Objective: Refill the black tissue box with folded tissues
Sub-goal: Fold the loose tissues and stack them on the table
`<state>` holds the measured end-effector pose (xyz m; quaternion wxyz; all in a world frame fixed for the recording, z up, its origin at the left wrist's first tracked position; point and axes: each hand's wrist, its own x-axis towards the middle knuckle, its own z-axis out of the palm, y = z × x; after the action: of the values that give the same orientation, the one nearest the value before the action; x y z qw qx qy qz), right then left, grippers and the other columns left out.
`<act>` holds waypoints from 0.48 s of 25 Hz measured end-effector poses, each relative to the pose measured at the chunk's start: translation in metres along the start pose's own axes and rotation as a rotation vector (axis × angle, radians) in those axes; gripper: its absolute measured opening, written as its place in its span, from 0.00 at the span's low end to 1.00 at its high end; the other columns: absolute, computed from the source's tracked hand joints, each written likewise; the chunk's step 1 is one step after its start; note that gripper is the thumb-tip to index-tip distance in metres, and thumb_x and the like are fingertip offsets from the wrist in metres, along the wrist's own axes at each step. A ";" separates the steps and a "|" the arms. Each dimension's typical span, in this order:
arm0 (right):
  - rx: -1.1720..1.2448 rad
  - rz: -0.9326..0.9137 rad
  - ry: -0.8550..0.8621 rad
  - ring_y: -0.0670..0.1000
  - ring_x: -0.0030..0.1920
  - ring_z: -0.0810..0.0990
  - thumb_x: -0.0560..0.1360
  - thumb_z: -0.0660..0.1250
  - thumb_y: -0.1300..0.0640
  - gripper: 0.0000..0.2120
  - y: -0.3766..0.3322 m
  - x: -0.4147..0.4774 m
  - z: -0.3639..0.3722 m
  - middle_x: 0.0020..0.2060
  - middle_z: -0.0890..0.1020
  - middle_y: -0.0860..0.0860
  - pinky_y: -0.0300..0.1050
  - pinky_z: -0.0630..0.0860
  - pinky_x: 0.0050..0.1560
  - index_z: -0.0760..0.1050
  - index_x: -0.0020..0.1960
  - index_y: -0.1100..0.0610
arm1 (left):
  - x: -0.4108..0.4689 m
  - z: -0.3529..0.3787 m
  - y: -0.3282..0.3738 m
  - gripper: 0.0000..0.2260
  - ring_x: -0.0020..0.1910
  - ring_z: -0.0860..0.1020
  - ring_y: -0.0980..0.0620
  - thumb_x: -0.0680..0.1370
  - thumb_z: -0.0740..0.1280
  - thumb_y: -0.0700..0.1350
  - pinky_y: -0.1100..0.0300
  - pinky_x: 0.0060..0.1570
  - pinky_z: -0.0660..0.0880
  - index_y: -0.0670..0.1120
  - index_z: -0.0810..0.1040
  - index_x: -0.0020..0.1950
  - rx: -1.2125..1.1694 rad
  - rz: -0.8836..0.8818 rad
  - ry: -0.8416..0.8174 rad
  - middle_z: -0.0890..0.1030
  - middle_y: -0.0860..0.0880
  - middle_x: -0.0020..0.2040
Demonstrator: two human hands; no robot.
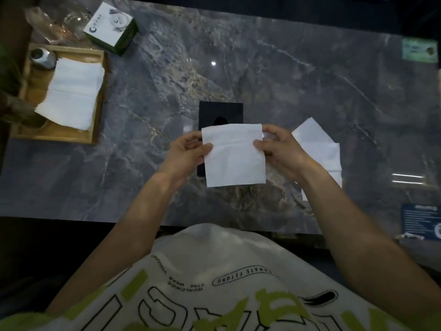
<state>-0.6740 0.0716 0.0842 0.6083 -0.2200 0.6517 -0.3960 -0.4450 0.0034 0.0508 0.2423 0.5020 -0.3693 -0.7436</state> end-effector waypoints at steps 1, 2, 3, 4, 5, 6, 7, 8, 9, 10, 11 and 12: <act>0.002 -0.006 0.013 0.52 0.49 0.85 0.78 0.65 0.67 0.10 0.001 -0.002 0.007 0.53 0.83 0.54 0.44 0.83 0.49 0.78 0.56 0.56 | -0.002 -0.008 0.002 0.08 0.47 0.85 0.51 0.76 0.70 0.35 0.59 0.46 0.82 0.48 0.83 0.49 0.005 0.004 -0.006 0.86 0.50 0.46; 0.009 -0.010 0.021 0.51 0.49 0.85 0.78 0.65 0.67 0.10 0.002 -0.004 0.015 0.52 0.83 0.54 0.43 0.83 0.48 0.78 0.55 0.55 | -0.005 -0.016 0.005 0.08 0.46 0.85 0.51 0.76 0.69 0.35 0.60 0.44 0.82 0.47 0.83 0.48 0.003 0.008 -0.004 0.86 0.50 0.45; 0.016 -0.009 0.026 0.50 0.48 0.85 0.78 0.65 0.67 0.10 0.003 -0.006 0.022 0.52 0.83 0.54 0.43 0.83 0.48 0.78 0.54 0.55 | -0.007 -0.023 0.007 0.08 0.44 0.85 0.52 0.76 0.69 0.34 0.61 0.42 0.81 0.47 0.82 0.47 -0.007 0.012 0.004 0.86 0.50 0.44; 0.026 -0.004 0.022 0.50 0.48 0.85 0.78 0.65 0.67 0.10 0.004 -0.007 0.027 0.52 0.83 0.53 0.43 0.83 0.48 0.78 0.54 0.55 | -0.009 -0.028 0.009 0.09 0.42 0.85 0.53 0.76 0.68 0.32 0.62 0.40 0.81 0.46 0.82 0.46 -0.024 0.014 0.014 0.86 0.50 0.42; 0.039 -0.002 0.013 0.49 0.48 0.85 0.78 0.65 0.68 0.10 0.004 -0.008 0.031 0.52 0.83 0.53 0.42 0.83 0.47 0.78 0.54 0.55 | -0.011 -0.031 0.012 0.09 0.41 0.85 0.54 0.76 0.68 0.31 0.62 0.40 0.81 0.45 0.82 0.46 -0.039 0.018 0.020 0.86 0.51 0.41; 0.054 0.000 0.004 0.49 0.47 0.85 0.78 0.65 0.68 0.11 0.004 -0.009 0.033 0.52 0.83 0.53 0.42 0.82 0.46 0.78 0.54 0.55 | -0.013 -0.033 0.013 0.09 0.40 0.84 0.54 0.76 0.67 0.31 0.63 0.39 0.80 0.44 0.81 0.46 -0.044 0.022 0.022 0.86 0.50 0.40; 0.062 -0.002 -0.012 0.49 0.47 0.85 0.78 0.64 0.69 0.11 0.004 -0.009 0.035 0.52 0.83 0.53 0.41 0.82 0.45 0.78 0.54 0.56 | -0.016 -0.034 0.015 0.08 0.40 0.84 0.55 0.76 0.67 0.31 0.63 0.39 0.80 0.43 0.81 0.46 -0.045 0.033 0.032 0.86 0.49 0.41; 0.068 0.000 -0.028 0.49 0.47 0.85 0.78 0.64 0.69 0.11 0.003 -0.008 0.037 0.53 0.83 0.54 0.41 0.82 0.45 0.77 0.55 0.57 | -0.018 -0.035 0.016 0.08 0.40 0.84 0.55 0.76 0.67 0.31 0.64 0.39 0.80 0.43 0.81 0.47 -0.041 0.044 0.043 0.85 0.48 0.42; 0.071 0.006 -0.046 0.49 0.47 0.85 0.78 0.64 0.69 0.11 0.002 -0.009 0.037 0.53 0.82 0.54 0.40 0.82 0.44 0.77 0.55 0.57 | -0.021 -0.035 0.016 0.08 0.40 0.84 0.55 0.76 0.67 0.31 0.64 0.40 0.80 0.42 0.80 0.47 -0.040 0.055 0.055 0.85 0.48 0.43; 0.077 0.009 -0.060 0.48 0.46 0.86 0.78 0.64 0.70 0.12 0.000 -0.009 0.036 0.52 0.83 0.54 0.40 0.82 0.44 0.77 0.55 0.56 | -0.024 -0.034 0.016 0.08 0.40 0.84 0.55 0.76 0.67 0.31 0.64 0.40 0.80 0.42 0.80 0.47 -0.042 0.064 0.065 0.85 0.48 0.42; 0.085 0.009 -0.068 0.48 0.45 0.86 0.78 0.64 0.70 0.12 -0.001 -0.009 0.035 0.51 0.83 0.53 0.40 0.81 0.43 0.78 0.55 0.56 | -0.027 -0.033 0.014 0.08 0.40 0.84 0.56 0.76 0.67 0.31 0.64 0.40 0.80 0.42 0.81 0.47 -0.044 0.068 0.068 0.85 0.49 0.41; 0.096 0.008 -0.076 0.48 0.45 0.86 0.78 0.64 0.70 0.13 -0.002 -0.010 0.034 0.50 0.83 0.53 0.40 0.81 0.43 0.78 0.54 0.55 | -0.029 -0.031 0.013 0.08 0.39 0.84 0.56 0.76 0.67 0.30 0.64 0.39 0.80 0.43 0.81 0.46 -0.044 0.070 0.068 0.85 0.50 0.39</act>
<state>-0.6404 0.0698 0.0940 0.6441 -0.2025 0.6093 -0.4158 -0.4050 0.0070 0.0711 0.2913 0.5084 -0.3619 -0.7250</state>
